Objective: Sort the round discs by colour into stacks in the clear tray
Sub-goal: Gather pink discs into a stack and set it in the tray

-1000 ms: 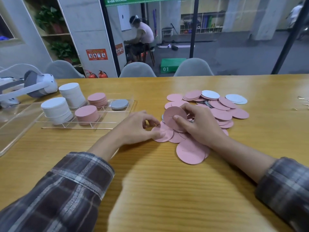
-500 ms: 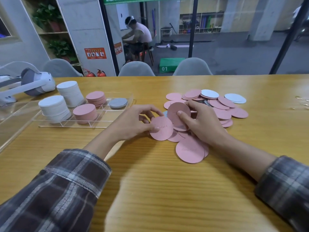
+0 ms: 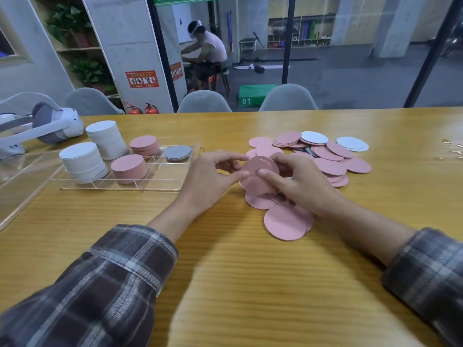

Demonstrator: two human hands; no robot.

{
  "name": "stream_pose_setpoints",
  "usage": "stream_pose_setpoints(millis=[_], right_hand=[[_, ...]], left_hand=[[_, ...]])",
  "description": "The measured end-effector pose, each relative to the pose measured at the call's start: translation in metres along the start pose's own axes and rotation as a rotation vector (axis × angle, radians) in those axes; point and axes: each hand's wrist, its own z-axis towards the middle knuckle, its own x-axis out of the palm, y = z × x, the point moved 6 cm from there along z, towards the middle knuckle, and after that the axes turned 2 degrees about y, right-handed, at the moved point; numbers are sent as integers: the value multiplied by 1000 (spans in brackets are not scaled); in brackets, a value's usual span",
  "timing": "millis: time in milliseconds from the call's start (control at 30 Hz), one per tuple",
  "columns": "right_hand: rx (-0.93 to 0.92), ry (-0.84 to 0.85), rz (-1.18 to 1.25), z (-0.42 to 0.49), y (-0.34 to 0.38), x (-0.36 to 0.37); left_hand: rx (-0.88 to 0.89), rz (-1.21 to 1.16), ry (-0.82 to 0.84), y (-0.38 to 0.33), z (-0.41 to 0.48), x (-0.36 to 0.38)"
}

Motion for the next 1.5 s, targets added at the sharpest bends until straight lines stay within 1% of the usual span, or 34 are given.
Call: stream_pose_setpoints(millis=[67, 167, 267, 367, 433, 500, 567, 633, 700, 800, 900, 1000, 1100, 1200, 1333, 1400, 1500], right_hand=[[-28, -22, -66, 1, -1, -2], [-18, -16, -78, 0, -6, -9], [-25, 6, -117, -3, -4, -20], [8, -6, -171, -9, -5, -33], [48, -14, -199, -15, -9, -40], [94, -35, -199, -22, -15, -48], [129, -47, -158, -31, -19, -52], [142, -67, -119, -37, -21, -54], [150, -76, -94, -39, -21, -54], [153, -61, -90, -40, -21, -49], [150, -51, -143, -40, -23, -46], [150, -39, -124, -41, -22, -46], [154, -26, -88, -41, -22, -47], [169, 14, -100, -40, -24, -43], [208, 47, -32, -40, -22, -38], [230, 57, 21, -40, -20, -35], [200, 72, 42, -40, -15, -33]], left_hand=[[-12, -6, -13, -5, -1, 5], [-17, 0, -35, -10, 0, 10], [-37, -51, -24, -10, 4, 17], [-44, -70, -6, -17, 7, 28], [-39, -34, 5, -23, 8, 35], [-10, 51, 18, -29, 8, 39], [18, 113, 115, -32, 4, 43], [21, 146, 301, -31, -6, 49], [35, 183, 424, -31, -15, 52], [32, 178, 461, -31, -18, 52], [3, 125, 494, -31, -17, 52], [-55, 56, 523, -31, -16, 50], [-107, -32, 481, -29, -12, 45], [-117, -115, 375, -26, -8, 40], [-82, -110, 188, -20, -2, 36], [-78, -125, 136, -20, -1, 37], [-67, -142, 104, -26, -1, 42]])
